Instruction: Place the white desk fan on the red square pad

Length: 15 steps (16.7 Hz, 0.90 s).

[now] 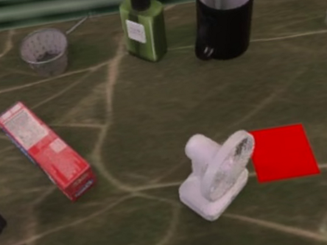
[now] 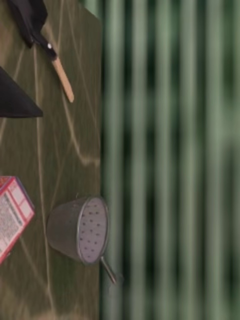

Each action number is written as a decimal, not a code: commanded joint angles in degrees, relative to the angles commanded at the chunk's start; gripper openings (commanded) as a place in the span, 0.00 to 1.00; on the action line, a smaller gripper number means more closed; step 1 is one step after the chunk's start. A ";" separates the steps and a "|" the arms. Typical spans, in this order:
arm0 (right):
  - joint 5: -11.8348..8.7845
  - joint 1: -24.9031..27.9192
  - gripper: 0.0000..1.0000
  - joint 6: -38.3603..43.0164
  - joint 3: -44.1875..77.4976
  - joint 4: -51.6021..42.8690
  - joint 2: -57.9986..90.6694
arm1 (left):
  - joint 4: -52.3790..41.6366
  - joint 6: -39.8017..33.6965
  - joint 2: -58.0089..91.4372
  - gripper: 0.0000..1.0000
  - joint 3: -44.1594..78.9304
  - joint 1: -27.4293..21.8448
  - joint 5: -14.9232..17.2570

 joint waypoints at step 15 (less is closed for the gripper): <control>-0.18 19.39 1.00 38.25 42.45 -36.24 48.21 | 0.00 0.00 0.00 1.00 0.00 0.00 0.00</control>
